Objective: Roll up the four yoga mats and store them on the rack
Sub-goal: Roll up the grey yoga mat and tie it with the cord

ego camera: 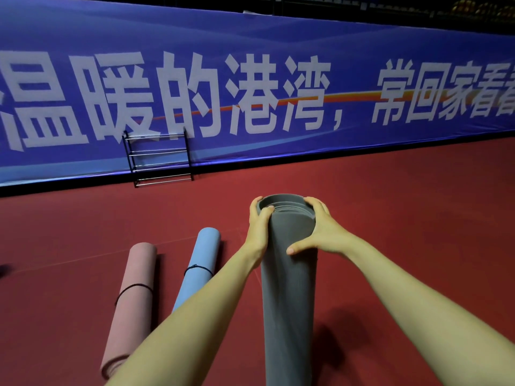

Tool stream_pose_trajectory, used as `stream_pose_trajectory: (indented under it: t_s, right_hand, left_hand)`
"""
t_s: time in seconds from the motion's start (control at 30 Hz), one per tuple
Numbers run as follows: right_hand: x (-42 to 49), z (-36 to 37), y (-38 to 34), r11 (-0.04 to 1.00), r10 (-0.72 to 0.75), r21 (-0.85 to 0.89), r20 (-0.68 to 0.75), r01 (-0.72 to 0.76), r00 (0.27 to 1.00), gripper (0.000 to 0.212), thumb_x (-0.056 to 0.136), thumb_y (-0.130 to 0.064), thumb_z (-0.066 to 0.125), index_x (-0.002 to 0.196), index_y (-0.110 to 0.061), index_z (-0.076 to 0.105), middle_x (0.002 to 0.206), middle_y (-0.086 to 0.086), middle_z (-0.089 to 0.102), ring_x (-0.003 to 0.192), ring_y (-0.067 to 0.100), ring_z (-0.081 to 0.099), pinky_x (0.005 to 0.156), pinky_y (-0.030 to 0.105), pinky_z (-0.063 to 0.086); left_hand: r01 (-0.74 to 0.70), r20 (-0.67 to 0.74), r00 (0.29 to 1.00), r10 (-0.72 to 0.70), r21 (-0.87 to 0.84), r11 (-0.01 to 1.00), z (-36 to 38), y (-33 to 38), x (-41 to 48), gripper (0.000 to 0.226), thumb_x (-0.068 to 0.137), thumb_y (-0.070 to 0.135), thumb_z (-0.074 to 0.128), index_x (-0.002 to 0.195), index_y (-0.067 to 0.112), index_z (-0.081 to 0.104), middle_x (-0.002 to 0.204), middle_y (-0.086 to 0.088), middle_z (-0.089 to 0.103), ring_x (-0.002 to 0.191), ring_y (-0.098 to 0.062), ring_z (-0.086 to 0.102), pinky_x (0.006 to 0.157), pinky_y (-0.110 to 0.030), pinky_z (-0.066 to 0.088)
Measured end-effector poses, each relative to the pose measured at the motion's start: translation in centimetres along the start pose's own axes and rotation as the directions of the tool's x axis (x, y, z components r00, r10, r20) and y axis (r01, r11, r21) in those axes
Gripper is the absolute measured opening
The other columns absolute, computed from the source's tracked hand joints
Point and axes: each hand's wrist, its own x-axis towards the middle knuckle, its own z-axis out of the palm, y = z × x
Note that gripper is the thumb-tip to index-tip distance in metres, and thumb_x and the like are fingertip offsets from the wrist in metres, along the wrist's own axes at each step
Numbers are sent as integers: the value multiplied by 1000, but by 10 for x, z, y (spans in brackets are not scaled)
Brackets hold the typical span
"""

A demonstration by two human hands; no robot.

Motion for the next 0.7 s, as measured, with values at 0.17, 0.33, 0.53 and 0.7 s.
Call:
stream_pose_trajectory:
  t_s: [0.17, 0.33, 0.53, 0.7]
  right_hand:
    - [2, 2, 4, 1000, -2, 20, 0, 2, 1000, 129, 48, -25, 94, 147, -18, 14, 151, -7, 10, 135, 10, 23, 105, 20, 24]
    - [2, -6, 4, 999, 23, -25, 86, -21, 996, 126, 50, -32, 93, 148, -19, 15, 151, -8, 9, 135, 7, 21, 108, 22, 24]
    - [-5, -19, 5, 992, 119, -53, 149, -113, 982, 138, 48, -32, 94, 152, -25, 3, 156, -9, 2, 143, 16, 16, 108, 36, 36]
    - [-13, -12, 16, 994, 110, -21, 139, -109, 984, 141, 50, -27, 93, 152, -22, -4, 158, -7, -6, 145, 12, 6, 115, 30, 15]
  left_hand:
    - [-32, 5, 999, 32, -5, 999, 1, -5, 2, 28, 99, 18, 39, 127, 22, 38, 122, 5, 50, 104, -3, 50, 87, -17, 39]
    - [58, 55, 997, -58, 7, 998, -6, -5, -3, 50, 86, 30, 54, 131, 23, 34, 121, 3, 53, 103, -8, 53, 87, -25, 43]
    - [120, 109, 983, -145, 207, 971, -4, 1, -7, 46, 93, 39, 53, 129, 26, 28, 130, -1, 50, 112, -15, 52, 89, -32, 45]
    - [108, 129, 984, -125, 136, 985, 1, -15, -20, 59, 83, 58, 49, 133, 36, 25, 144, -2, 38, 127, -15, 43, 113, -38, 30]
